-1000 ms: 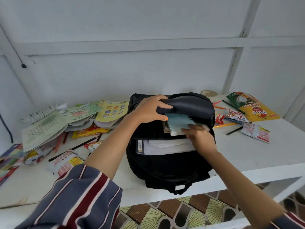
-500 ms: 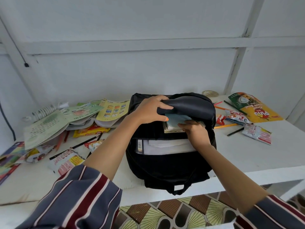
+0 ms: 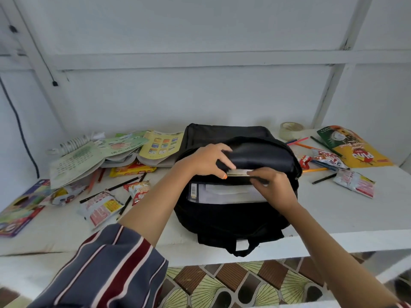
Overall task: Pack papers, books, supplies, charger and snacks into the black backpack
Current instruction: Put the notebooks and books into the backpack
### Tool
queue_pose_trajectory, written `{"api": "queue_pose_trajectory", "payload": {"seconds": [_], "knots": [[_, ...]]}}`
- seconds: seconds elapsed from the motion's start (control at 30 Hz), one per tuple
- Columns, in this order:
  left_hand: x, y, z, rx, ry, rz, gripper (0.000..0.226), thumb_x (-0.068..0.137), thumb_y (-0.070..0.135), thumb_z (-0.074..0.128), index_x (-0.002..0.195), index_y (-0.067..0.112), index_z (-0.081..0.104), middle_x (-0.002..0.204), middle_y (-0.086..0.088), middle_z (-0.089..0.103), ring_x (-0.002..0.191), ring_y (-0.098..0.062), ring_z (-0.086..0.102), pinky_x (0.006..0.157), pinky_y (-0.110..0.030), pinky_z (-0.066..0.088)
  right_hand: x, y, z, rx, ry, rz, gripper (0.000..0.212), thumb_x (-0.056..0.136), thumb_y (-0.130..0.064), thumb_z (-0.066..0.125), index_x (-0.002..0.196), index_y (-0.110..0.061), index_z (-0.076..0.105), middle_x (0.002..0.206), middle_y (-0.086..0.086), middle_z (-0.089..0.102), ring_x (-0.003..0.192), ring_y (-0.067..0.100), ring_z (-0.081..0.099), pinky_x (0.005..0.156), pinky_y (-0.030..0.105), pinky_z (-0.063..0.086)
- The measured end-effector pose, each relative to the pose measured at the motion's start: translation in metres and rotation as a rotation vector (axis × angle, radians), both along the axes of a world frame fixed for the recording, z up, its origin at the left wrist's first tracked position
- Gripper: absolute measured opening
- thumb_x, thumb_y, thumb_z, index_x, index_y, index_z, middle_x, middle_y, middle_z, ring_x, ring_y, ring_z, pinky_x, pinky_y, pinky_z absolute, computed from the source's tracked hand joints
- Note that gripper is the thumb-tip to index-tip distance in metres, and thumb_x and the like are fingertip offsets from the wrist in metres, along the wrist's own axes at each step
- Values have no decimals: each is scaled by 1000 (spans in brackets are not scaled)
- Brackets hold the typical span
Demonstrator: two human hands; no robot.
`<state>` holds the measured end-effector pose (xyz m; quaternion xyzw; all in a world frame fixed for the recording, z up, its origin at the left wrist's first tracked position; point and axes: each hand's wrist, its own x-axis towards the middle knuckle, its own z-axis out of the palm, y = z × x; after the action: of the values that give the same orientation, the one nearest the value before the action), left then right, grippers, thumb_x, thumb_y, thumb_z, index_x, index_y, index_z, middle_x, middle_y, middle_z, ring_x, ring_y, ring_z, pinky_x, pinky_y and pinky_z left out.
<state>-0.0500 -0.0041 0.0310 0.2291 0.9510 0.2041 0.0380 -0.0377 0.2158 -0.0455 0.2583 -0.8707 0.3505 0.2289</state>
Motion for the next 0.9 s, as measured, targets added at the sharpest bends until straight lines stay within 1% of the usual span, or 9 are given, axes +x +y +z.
{"api": "queue_pose_trajectory", "payload": {"seconds": [0.07, 0.13, 0.3, 0.4, 0.5, 0.6, 0.7, 0.83, 0.9], "knots": [[6, 1, -11, -26, -88, -11, 37, 78, 16, 73, 113, 28, 67, 149, 3, 30, 136, -18, 27, 111, -42, 27, 10, 4, 2, -66, -22, 32, 24, 77, 1, 71, 99, -8, 73, 95, 3, 71, 85, 13, 66, 80, 20, 52], [12, 3, -20, -36, -102, -7, 39, 78, 15, 73, 115, 25, 66, 151, 2, 26, 138, -20, 25, 112, -41, 26, 16, 5, 4, -115, -47, 17, 24, 77, -1, 71, 100, -9, 72, 96, 2, 71, 86, 11, 66, 82, 17, 51], [27, 3, -16, -7, -26, 48, 37, 81, 21, 70, 116, 28, 65, 154, 2, 24, 143, -23, 11, 116, -46, 6, 25, -2, 15, -141, -66, 37, 27, 77, -3, 72, 104, -8, 71, 91, 3, 70, 81, 16, 66, 78, 18, 53], [39, -7, -9, 192, 46, 90, 29, 83, 20, 68, 111, 25, 68, 148, 0, 36, 139, -17, 25, 114, -38, 19, 30, -17, 26, -203, -104, 88, 28, 78, -4, 72, 105, -10, 70, 90, -3, 66, 82, 18, 65, 77, 14, 52], [52, -27, -2, 402, 182, 178, 21, 85, 16, 66, 104, 21, 70, 126, 1, 56, 118, -10, 49, 97, -22, 34, 35, -42, 36, -264, -174, 132, 29, 79, -5, 71, 107, -14, 69, 93, -5, 66, 84, 16, 63, 78, 19, 53], [61, -59, 5, 551, 238, 309, 18, 85, 13, 65, 101, 21, 70, 108, 6, 63, 100, -11, 58, 85, -21, 43, 40, -75, 45, -307, -216, 194, 31, 80, -5, 70, 106, -21, 67, 93, -4, 65, 82, 13, 62, 79, 21, 53], [67, -105, 8, 582, 291, 436, 20, 86, 15, 64, 105, 20, 69, 110, 3, 65, 96, -12, 60, 82, -24, 46, 45, -115, 54, -337, -257, 275, 31, 81, -4, 69, 107, -21, 66, 95, -2, 65, 80, 14, 61, 78, 22, 54], [74, -167, 7, 562, 323, 599, 24, 87, 18, 64, 110, 23, 66, 108, 7, 62, 97, -11, 58, 81, -27, 46, 43, -174, 61, -296, -281, 340, 34, 82, -6, 69, 114, -13, 65, 95, 0, 62, 74, 8, 61, 71, 11, 51], [73, -205, 1, 526, 309, 659, 26, 88, 21, 63, 113, 24, 64, 108, 6, 61, 98, -12, 57, 80, -27, 44, 40, -212, 62, -267, -286, 353, 36, 83, -10, 68, 117, -15, 63, 93, -2, 60, 73, 9, 61, 71, 15, 51]]}}
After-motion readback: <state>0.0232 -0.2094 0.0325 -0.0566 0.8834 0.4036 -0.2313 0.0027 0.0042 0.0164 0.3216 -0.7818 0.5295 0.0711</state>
